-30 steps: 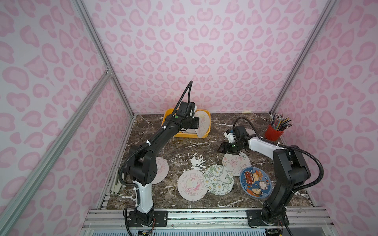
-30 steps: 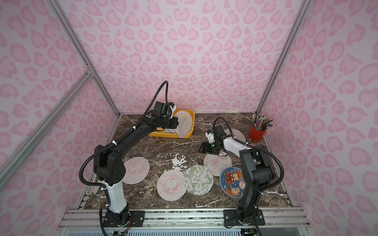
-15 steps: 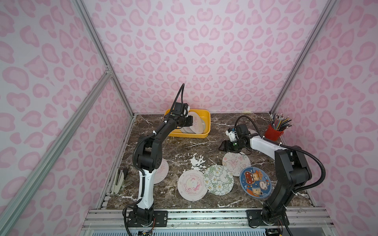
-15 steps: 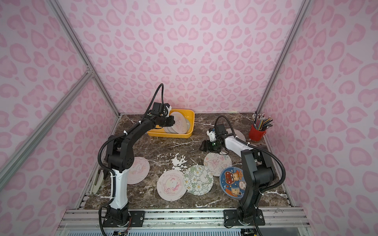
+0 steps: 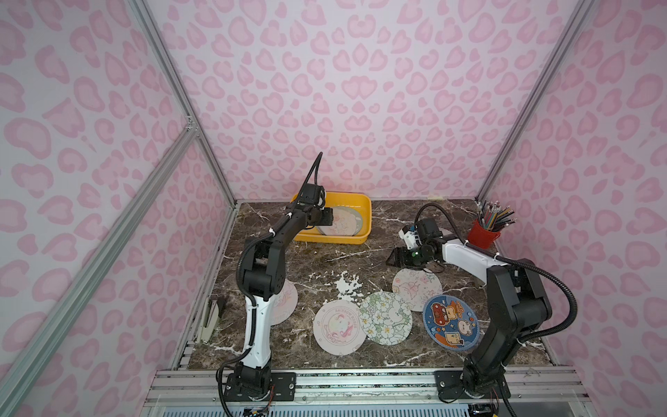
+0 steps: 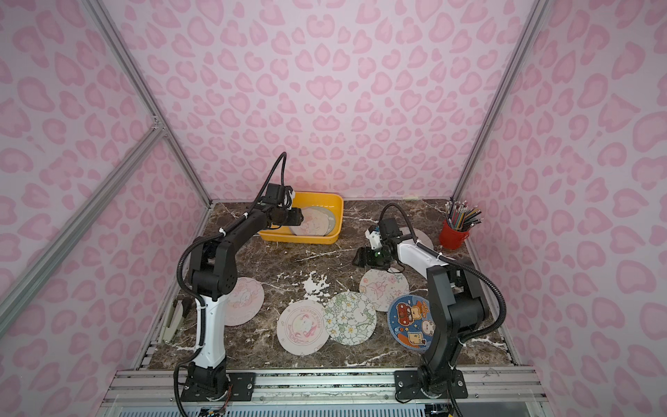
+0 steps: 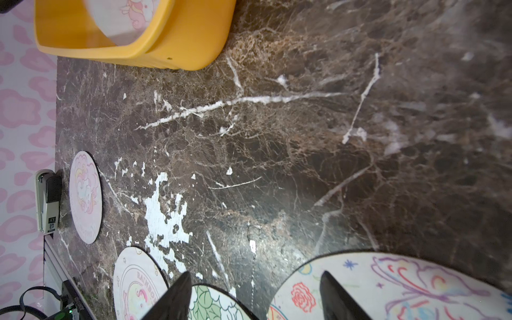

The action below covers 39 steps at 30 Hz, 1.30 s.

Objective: Put the coasters into the storage box
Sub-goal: Place the coaster in the storage box, then pick up the coaster from the center of the board.

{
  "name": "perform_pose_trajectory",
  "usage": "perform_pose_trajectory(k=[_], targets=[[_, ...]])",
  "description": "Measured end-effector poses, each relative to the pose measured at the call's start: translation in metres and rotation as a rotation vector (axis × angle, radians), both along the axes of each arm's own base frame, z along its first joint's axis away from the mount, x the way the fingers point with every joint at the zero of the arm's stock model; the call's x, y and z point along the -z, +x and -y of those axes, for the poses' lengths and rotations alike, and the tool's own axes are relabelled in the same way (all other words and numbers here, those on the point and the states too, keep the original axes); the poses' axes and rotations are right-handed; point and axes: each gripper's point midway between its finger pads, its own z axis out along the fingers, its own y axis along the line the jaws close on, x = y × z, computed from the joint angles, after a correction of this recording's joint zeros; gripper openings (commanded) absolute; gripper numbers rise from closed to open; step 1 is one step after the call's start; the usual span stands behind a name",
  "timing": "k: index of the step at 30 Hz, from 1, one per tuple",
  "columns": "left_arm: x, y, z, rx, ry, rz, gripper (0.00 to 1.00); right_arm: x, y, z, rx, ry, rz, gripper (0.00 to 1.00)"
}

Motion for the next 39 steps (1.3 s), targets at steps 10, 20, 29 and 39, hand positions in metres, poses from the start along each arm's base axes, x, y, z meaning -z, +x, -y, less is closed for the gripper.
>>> perform_pose_trajectory(k=[10, 20, 29, 39], targets=[[-0.014, -0.028, -0.015, -0.044, 0.013, -0.006, 0.84, -0.001, -0.009, 0.004, 0.019, -0.02, 0.002, 0.76], [-0.013, -0.111, -0.015, -0.074, -0.078, -0.1, 0.86, -0.001, -0.035, 0.004, 0.029, -0.055, 0.012, 0.79], [-0.013, -0.2, 0.034, 0.036, -0.124, -0.19, 0.87, 0.01, -0.085, 0.022, 0.108, -0.097, -0.015, 0.81], [0.015, -0.281, 0.11, 0.235, -0.108, -0.336, 0.83, 0.021, -0.139, 0.03, 0.18, -0.095, -0.053, 0.81]])
